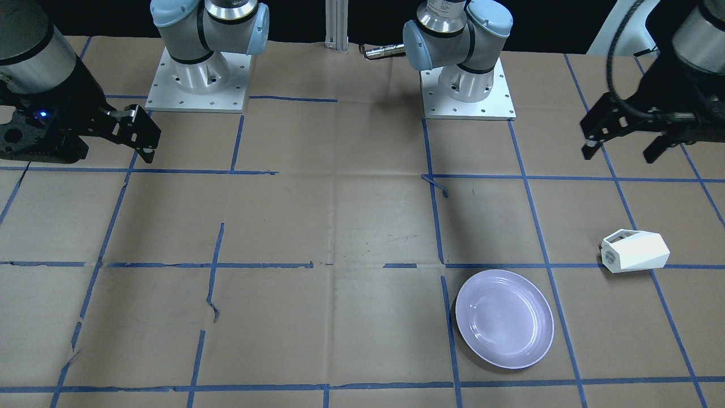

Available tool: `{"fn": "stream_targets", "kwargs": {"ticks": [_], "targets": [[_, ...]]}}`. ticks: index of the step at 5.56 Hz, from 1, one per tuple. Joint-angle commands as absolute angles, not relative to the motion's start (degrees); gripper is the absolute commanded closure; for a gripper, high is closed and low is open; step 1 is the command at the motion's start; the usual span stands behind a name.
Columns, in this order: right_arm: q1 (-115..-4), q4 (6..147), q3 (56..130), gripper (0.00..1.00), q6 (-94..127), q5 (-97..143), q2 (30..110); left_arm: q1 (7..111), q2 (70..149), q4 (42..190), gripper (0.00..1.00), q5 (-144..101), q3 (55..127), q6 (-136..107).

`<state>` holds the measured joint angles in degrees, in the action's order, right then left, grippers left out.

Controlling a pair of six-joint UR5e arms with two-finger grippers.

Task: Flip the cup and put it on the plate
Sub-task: 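Move the left gripper away from the plate toward the lying cup, then lower the left gripper onto the lying white cup and grasp it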

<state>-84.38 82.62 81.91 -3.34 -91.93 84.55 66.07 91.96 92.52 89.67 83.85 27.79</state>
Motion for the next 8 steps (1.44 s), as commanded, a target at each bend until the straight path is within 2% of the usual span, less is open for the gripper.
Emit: {"fn": "stream_targets", "kwargs": {"ticks": [1, 4, 8], "targets": [[-84.38, 82.62, 81.91, 0.00, -3.34, -91.93, 84.55, 50.53, 95.16, 93.17, 0.01, 89.12, 84.89, 45.08], [-84.38, 82.62, 81.91, 0.00, -3.34, -91.93, 84.55, 38.61, 109.19, 92.55, 0.01, 75.39, 83.32, 57.46], [-84.38, 82.62, 81.91, 0.00, -3.34, -91.93, 84.55, 36.30, 124.86, 91.85, 0.01, 65.13, 81.13, 58.62]]}}
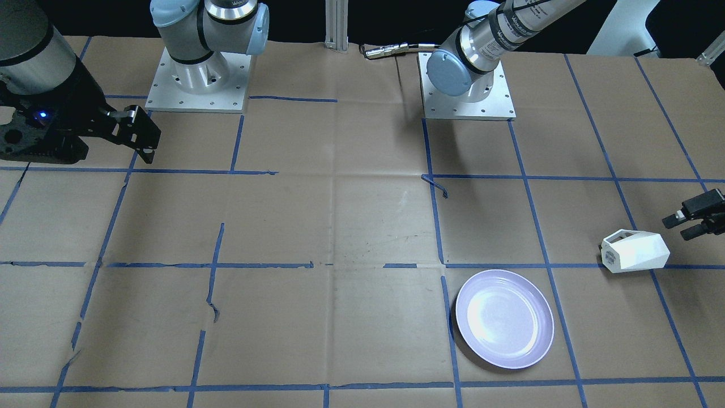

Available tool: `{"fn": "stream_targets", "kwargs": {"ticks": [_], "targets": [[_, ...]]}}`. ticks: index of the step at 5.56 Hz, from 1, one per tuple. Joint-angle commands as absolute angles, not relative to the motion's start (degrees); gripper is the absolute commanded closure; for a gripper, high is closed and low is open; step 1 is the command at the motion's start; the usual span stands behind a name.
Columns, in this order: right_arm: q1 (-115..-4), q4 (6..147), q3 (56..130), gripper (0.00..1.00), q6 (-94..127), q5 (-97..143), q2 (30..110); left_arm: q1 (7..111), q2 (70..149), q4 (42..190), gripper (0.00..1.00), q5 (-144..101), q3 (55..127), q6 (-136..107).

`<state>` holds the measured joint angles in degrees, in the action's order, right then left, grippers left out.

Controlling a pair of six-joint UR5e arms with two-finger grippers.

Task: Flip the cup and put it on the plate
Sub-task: 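Lower the left gripper onto the lying white cup and grasp it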

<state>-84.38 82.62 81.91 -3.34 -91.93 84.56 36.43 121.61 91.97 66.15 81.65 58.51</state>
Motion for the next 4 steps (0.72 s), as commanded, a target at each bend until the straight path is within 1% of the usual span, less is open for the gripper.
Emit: {"fn": "stream_targets", "kwargs": {"ticks": [1, 2, 3, 4], "targets": [[-84.38, 82.62, 81.91, 0.00, -3.34, -91.93, 84.55, 36.21, 125.76, 91.85, 0.02, 64.43, 81.12, 59.32], [-84.38, 82.62, 81.91, 0.00, -3.34, -91.93, 84.55, 35.95, 127.08, 92.02, 0.02, 64.34, 81.38, 59.33], [-84.38, 82.62, 81.91, 0.00, -3.34, -91.93, 84.55, 35.95, 127.26, 92.72, 0.23, 63.90, 82.00, 60.11], [-84.38, 82.62, 81.91, 0.00, -3.34, -91.93, 84.55, 36.03, 127.09, 93.68, 0.66, 63.72, 82.09, 60.38]]}}
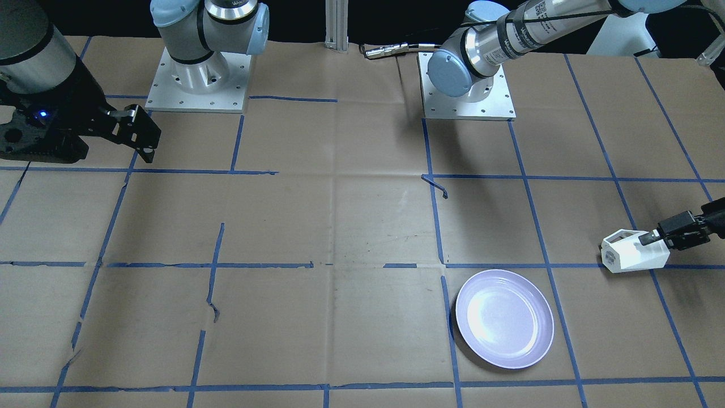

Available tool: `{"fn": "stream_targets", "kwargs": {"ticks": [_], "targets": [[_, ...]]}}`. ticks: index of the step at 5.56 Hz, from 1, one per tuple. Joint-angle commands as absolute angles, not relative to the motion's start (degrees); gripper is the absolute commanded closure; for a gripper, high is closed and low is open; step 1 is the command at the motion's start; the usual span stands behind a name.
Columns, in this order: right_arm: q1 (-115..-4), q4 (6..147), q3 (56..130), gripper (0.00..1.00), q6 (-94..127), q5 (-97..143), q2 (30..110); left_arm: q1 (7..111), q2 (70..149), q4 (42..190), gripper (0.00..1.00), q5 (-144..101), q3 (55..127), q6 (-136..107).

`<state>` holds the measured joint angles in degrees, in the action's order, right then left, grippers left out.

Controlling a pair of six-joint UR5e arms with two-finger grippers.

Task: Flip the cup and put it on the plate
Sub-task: 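Lower the left gripper onto the lying white cup and grasp it, then lift the cup with the left gripper and carry it toward the plate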

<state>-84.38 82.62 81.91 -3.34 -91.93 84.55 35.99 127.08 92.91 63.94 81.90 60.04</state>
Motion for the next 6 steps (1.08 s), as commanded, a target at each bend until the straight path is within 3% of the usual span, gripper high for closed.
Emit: {"fn": "stream_targets", "kwargs": {"ticks": [1, 2, 6], "targets": [[-84.38, 82.62, 81.91, 0.00, -3.34, -91.93, 84.55, 36.30, 126.22, 94.56, 0.90, 63.72, 82.09, 60.38], [-84.38, 82.62, 81.91, 0.00, -3.34, -91.93, 84.55, 36.65, 125.08, 94.92, 0.98, 63.63, 82.00, 60.29], [-84.38, 82.62, 81.91, 0.00, -3.34, -91.93, 84.55, 39.27, 119.46, 95.19, 1.00, 60.83, 81.48, 58.54]]}}
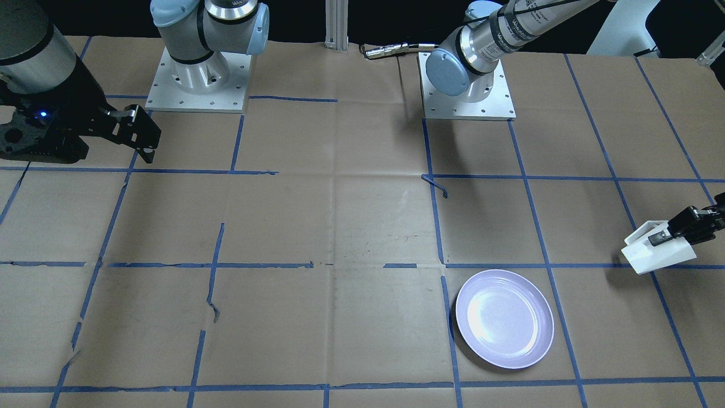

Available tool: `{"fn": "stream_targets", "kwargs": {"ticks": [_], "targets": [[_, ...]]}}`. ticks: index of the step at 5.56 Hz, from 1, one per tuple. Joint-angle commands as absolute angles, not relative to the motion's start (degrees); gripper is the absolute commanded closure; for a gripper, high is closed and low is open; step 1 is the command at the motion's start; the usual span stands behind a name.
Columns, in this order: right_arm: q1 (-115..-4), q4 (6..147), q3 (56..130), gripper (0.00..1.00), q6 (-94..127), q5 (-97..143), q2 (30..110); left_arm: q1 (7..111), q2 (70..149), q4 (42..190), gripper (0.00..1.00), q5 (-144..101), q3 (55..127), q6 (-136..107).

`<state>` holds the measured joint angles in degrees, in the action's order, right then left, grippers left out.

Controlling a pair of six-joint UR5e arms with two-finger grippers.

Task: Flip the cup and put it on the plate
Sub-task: 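Lift the cup with the left gripper and carry it toward the plate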

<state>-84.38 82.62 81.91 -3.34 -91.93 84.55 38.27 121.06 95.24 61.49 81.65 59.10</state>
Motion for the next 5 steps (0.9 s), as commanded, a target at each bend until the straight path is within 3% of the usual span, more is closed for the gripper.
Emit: {"fn": "stream_targets", "kwargs": {"ticks": [1, 3, 5], "targets": [[-84.38, 82.62, 81.91, 0.00, -3.34, -91.93, 84.55, 42.68, 116.22, 95.01, 1.00, 61.52, 81.47, 56.19], [-84.38, 82.62, 81.91, 0.00, -3.34, -91.93, 84.55, 52.59, 109.11, 93.61, 1.00, 67.29, 81.47, 48.23], [-84.38, 82.62, 81.91, 0.00, -3.34, -91.93, 84.55, 66.98, 107.14, 84.44, 1.00, 77.01, 81.47, 34.94]]}}
